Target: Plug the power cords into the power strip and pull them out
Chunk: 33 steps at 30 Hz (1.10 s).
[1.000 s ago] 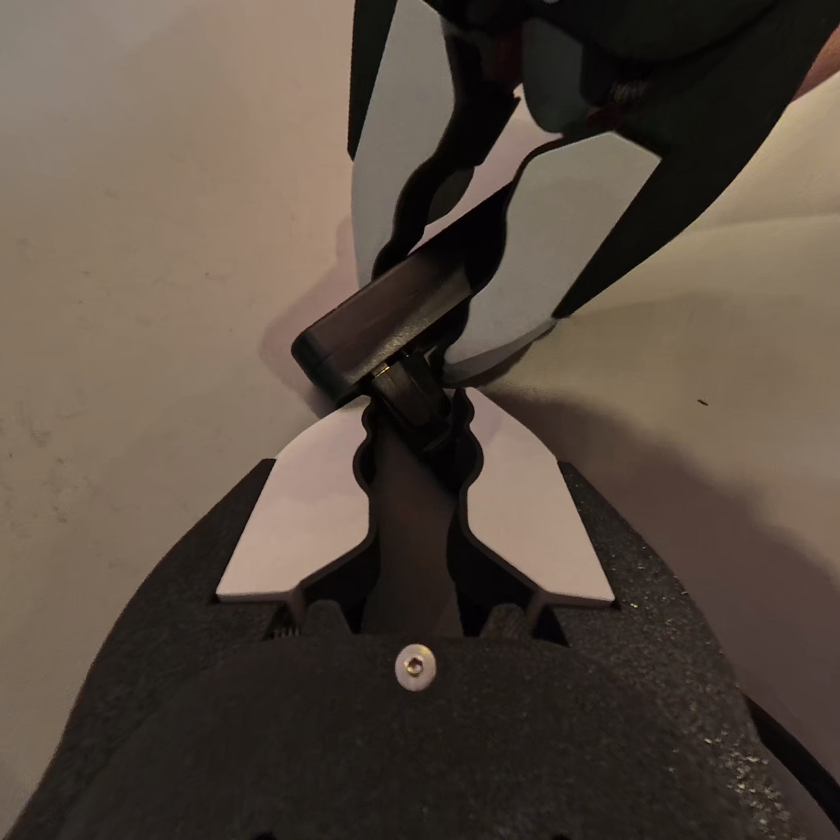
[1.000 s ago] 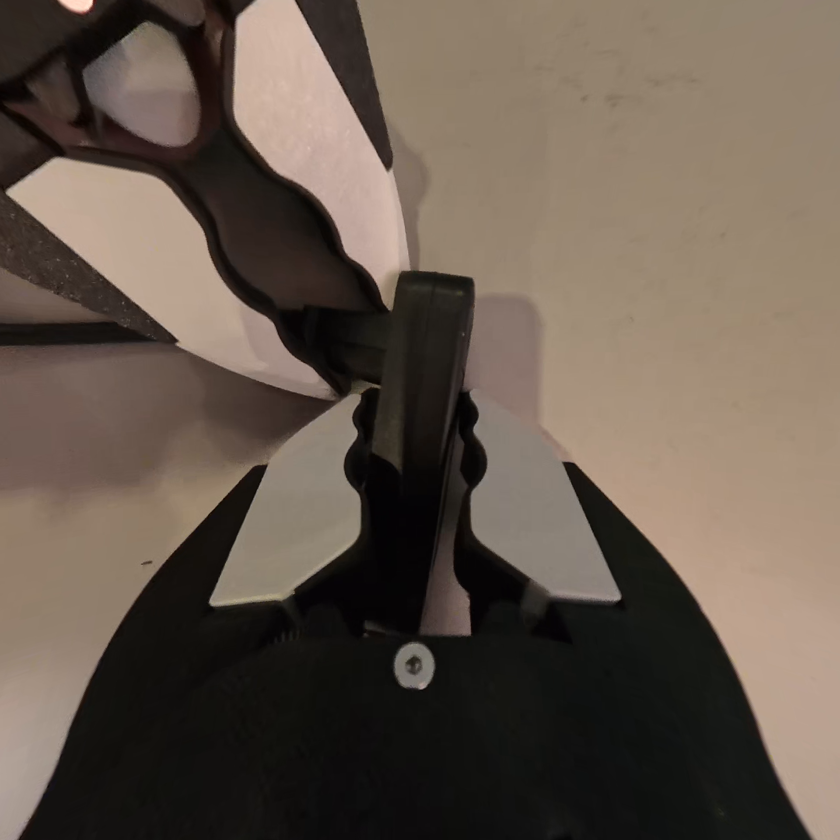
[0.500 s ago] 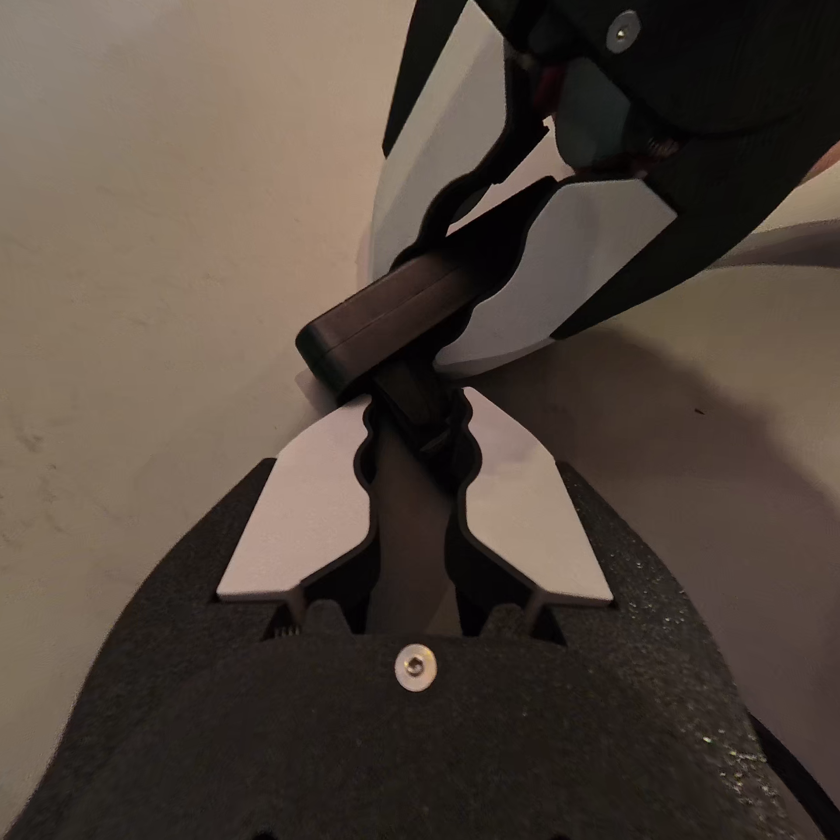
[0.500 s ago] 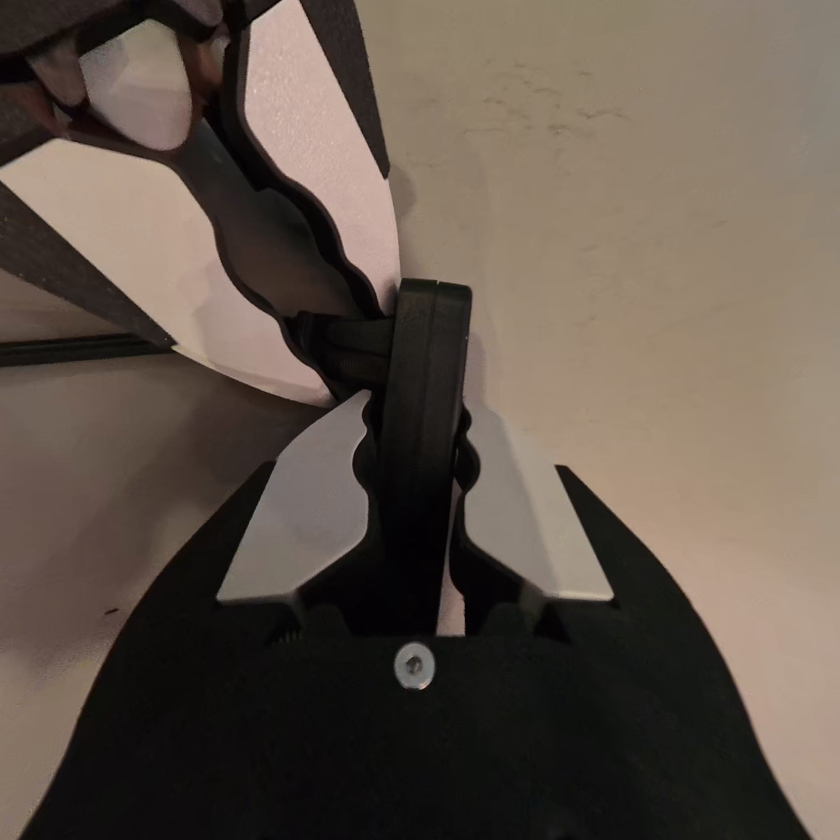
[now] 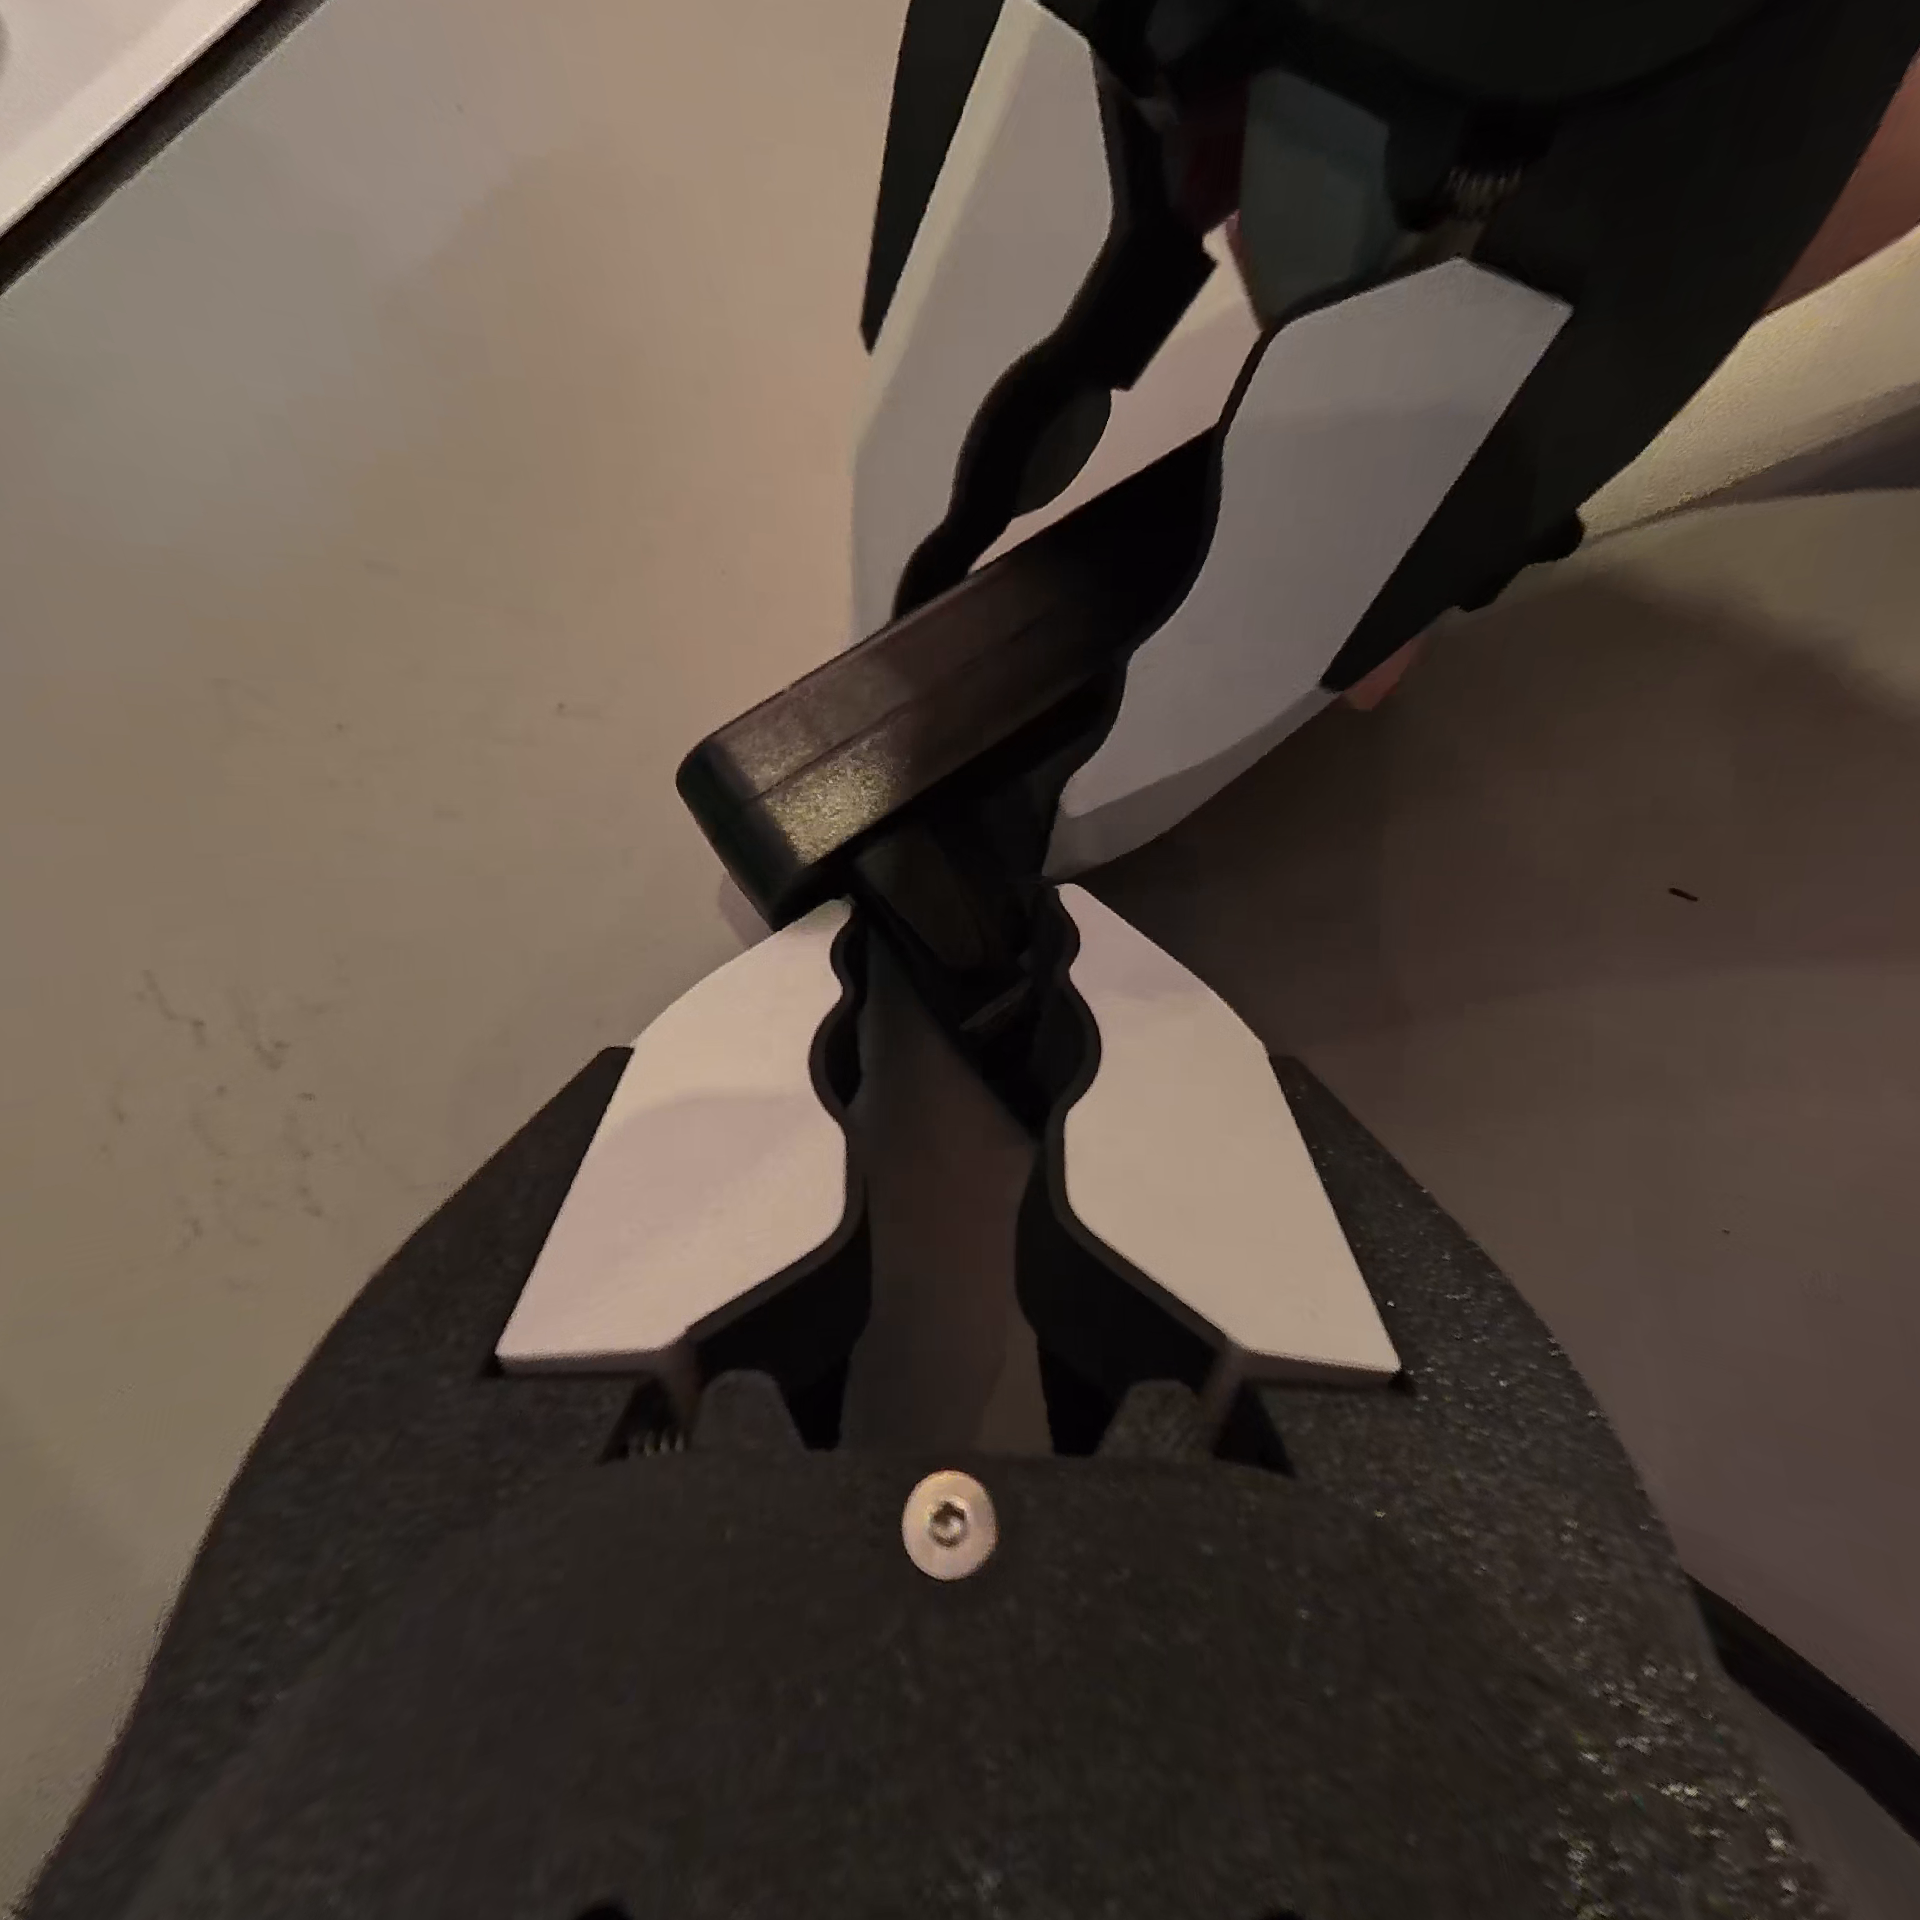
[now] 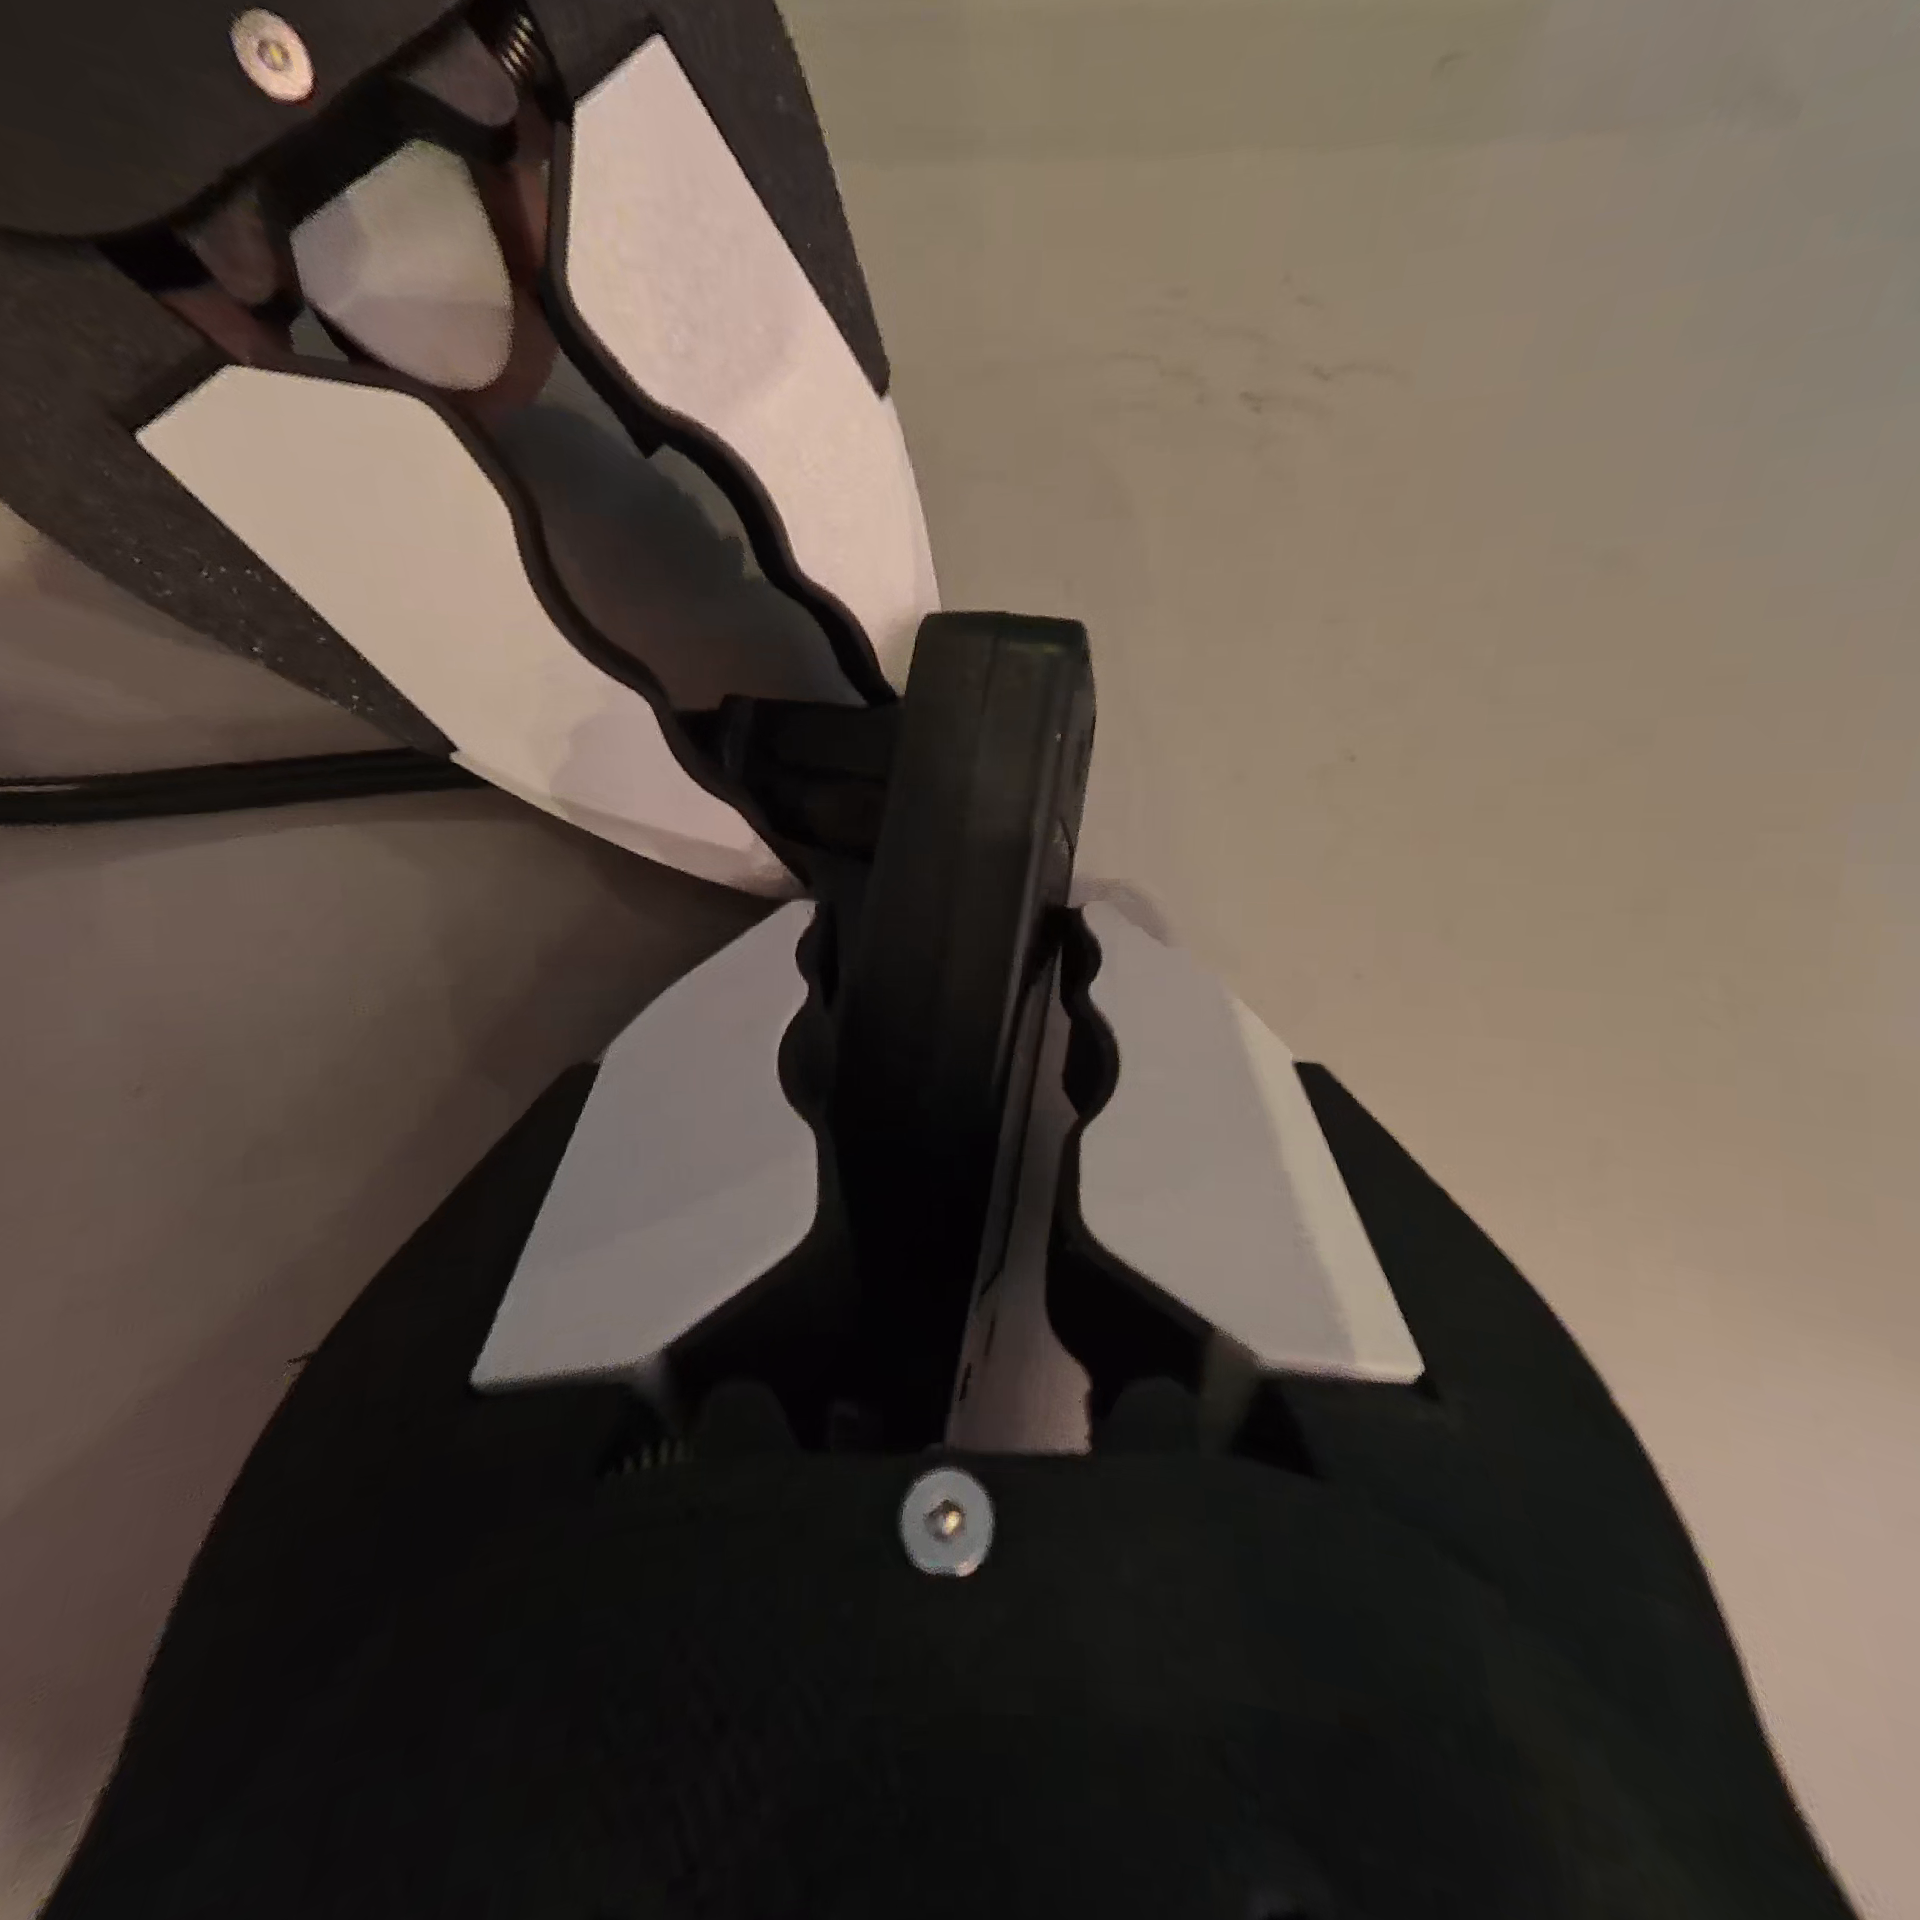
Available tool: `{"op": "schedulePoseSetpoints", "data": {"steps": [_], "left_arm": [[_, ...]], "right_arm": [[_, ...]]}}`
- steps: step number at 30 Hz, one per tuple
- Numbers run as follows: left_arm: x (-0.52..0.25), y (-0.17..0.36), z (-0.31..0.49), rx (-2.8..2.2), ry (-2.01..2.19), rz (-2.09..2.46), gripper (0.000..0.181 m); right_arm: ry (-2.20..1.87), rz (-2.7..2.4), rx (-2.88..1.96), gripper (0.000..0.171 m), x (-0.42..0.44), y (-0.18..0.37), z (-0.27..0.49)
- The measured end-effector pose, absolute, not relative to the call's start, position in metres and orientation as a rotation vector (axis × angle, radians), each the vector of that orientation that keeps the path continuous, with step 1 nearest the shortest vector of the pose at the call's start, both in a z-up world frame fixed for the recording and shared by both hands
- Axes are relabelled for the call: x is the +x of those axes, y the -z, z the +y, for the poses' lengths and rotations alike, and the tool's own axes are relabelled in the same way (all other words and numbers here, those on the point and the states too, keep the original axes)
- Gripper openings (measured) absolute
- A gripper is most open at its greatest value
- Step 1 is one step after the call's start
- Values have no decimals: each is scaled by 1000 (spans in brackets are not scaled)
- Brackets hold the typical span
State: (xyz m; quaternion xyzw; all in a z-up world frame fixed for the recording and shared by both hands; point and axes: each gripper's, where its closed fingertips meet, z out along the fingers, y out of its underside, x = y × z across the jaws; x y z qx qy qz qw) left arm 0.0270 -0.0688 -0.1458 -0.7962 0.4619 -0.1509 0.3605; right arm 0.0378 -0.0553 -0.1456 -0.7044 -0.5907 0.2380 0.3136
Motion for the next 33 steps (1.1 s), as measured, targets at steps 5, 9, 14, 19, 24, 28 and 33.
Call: {"op": "schedulePoseSetpoints", "data": {"steps": [5, 9, 14, 19, 24, 28, 33], "left_arm": [[25, 147, -67, -2112, 398, 1133, 29], [22, 141, -62, -2103, 326, 1082, 29], [22, 143, -59, -2137, 269, 1028, 27], [22, 141, -59, -2101, 273, 1107, 27], [18, 140, -63, -2022, 238, 1254, 27], [18, 139, -65, -1999, 262, 1274, 28], [19, 136, -70, -1893, 145, 1350, 26]], "right_arm": [[-455, -1587, -1861, 35, 38, 154, -49], [-396, -1474, -1816, 32, 34, 147, -41], [-384, -1451, -1846, 32, 35, 149, -36], [-405, -1435, -1861, 33, 37, 149, -37], [-441, -1503, -1787, 34, 35, 148, -42], [-460, -1503, -1778, 34, 34, 148, -45], [-480, -1486, -1730, 34, 33, 145, -47]]}}
